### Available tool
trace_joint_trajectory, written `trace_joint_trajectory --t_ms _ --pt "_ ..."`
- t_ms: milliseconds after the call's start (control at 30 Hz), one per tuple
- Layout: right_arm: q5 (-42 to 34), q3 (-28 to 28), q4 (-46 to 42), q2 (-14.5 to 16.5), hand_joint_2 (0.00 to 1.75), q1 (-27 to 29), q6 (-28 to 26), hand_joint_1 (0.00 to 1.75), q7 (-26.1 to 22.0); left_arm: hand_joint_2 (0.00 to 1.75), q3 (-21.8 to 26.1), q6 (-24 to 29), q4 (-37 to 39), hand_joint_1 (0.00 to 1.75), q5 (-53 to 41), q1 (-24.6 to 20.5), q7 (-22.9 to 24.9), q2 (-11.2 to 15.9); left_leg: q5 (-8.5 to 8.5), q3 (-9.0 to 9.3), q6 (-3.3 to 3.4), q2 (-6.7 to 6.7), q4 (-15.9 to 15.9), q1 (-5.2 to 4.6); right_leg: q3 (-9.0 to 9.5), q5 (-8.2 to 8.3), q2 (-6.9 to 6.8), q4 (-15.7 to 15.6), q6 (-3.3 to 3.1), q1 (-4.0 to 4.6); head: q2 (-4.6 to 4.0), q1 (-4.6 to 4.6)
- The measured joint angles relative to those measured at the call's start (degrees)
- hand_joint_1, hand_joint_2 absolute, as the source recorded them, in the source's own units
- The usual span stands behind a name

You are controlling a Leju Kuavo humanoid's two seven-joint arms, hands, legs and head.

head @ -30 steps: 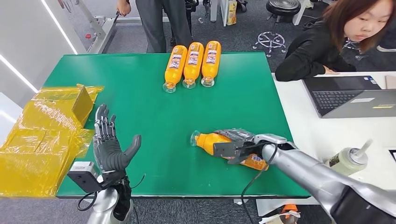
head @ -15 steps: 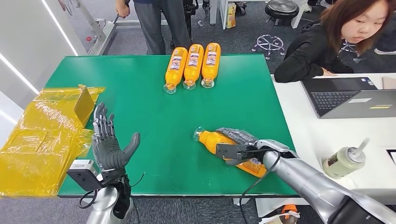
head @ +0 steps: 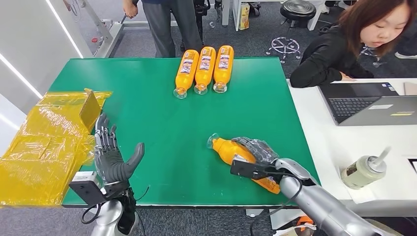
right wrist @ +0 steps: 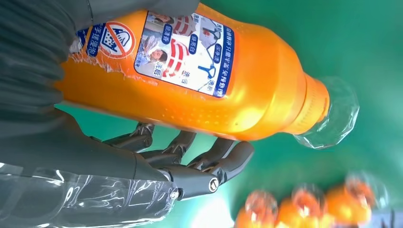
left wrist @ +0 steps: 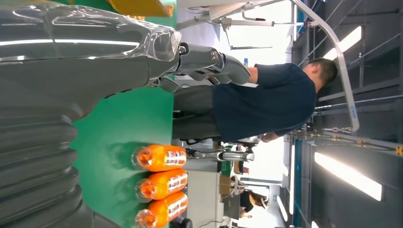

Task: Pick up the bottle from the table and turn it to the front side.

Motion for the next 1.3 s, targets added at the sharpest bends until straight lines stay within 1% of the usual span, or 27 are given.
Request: trace_joint_trajectory --t_ms 100,200,433,500,600,733,867,933,1033,1167,1300 --pt "2.7 -4.35 -7.68 -1.29 1.75 5.12 -1.21 1.75 1.11 1.75 0.32 -0.03 -0.2 0.0 -0.65 0.56 0.0 0.03 -0.02 -0.13 0.03 -0.02 -0.01 0.0 -0.08 -0.02 -0.01 -0.02 0.03 0.0 0.0 0.01" --pt "4.54 -7.68 -13.46 -2.1 1.75 9.45 -1.74 1.75 1.37 1.75 0.78 -0.22 -0.45 0.0 -1.19 0.88 0.01 0.01 -0.04 -0.26 0.05 0.0 0.0 -0.01 -0.22 -0.02 0.01 -0.03 0.04 -0.01 0.0 0.0" --pt "13.92 -15.99 -28.88 -2.16 1.75 23.18 -4.75 1.75 1.45 1.75 1.11 -1.04 -1.67 0.0 -2.57 2.09 0.19 -0.05 -0.04 -0.67 0.05 -0.24 -0.03 0.0 -0.58 -0.04 -0.18 0.0 0.04 -0.01 0.0 -0.02" --pt "16.72 -17.83 -32.14 -1.61 1.75 25.46 -5.48 1.75 1.11 1.75 1.11 -1.07 -1.89 0.0 -2.9 2.28 0.57 -0.12 -0.04 -0.76 0.05 -0.21 -0.05 0.0 -0.69 -0.04 -0.15 0.01 0.03 -0.01 0.0 -0.01" --pt "20.08 -19.46 -34.79 0.43 1.75 26.08 -6.19 1.75 0.45 1.75 1.11 -1.6 -1.96 0.0 -3.11 2.27 1.43 -0.39 -0.03 -0.78 0.04 -0.1 -0.06 0.0 -0.75 -0.03 -0.08 0.01 0.02 -0.01 0.0 0.0" --pt "21.75 -20.3 -36.11 3.48 1.75 24.32 -6.58 1.75 -0.2 1.75 1.11 -3.21 -1.87 0.0 -2.76 1.96 2.34 -0.81 0.03 -0.78 0.0 -0.06 -0.05 0.0 -0.79 0.0 -0.05 0.03 -0.01 -0.01 0.0 -0.02" --pt "21.56 -20.76 -36.59 4.86 1.75 23.21 -6.73 1.75 -0.62 1.75 1.11 -3.74 -1.81 0.0 -2.65 1.82 2.54 -0.91 0.06 -0.8 -0.02 -0.1 -0.05 -0.01 -0.79 0.0 -0.09 0.03 -0.01 -0.01 0.0 0.0" --pt "21.25 -21.02 -36.66 5.11 1.75 23.12 -7.04 1.75 -1.2 1.75 1.11 -4.96 -1.74 0.0 -1.95 1.78 2.84 -0.93 0.06 -0.81 -0.02 -0.1 -0.05 -0.01 -0.79 0.0 -0.08 0.03 -0.01 -0.01 0.0 0.0" --pt "20.61 -21.17 -36.68 5.29 1.75 22.74 -7.84 1.75 -2.31 1.75 1.11 -10.19 -0.99 0.0 0.37 1.32 3.74 -1.02 0.06 -0.83 -0.02 -0.1 -0.05 -0.02 -0.8 0.0 -0.08 0.02 -0.01 -0.02 0.0 0.0" --pt "20.53 -21.17 -36.55 6.14 1.75 22.07 -8.06 1.75 -2.89 1.75 0.76 -21.98 1.29 0.0 4.45 0.05 4.77 -1.16 0.06 -0.85 -0.02 -0.09 -0.05 -0.02 -0.81 0.01 -0.08 0.02 0.0 -0.03 0.0 0.0" --pt "21.31 -20.76 -35.65 8.79 1.75 20.98 -7.38 1.75 -3.07 1.75 0.01 -32.84 2.89 0.0 9.35 -0.52 6.53 -1.18 0.06 -0.86 -0.02 -0.05 -0.05 0.0 -0.86 0.02 -0.04 0.05 -0.02 -0.03 0.0 -0.01"
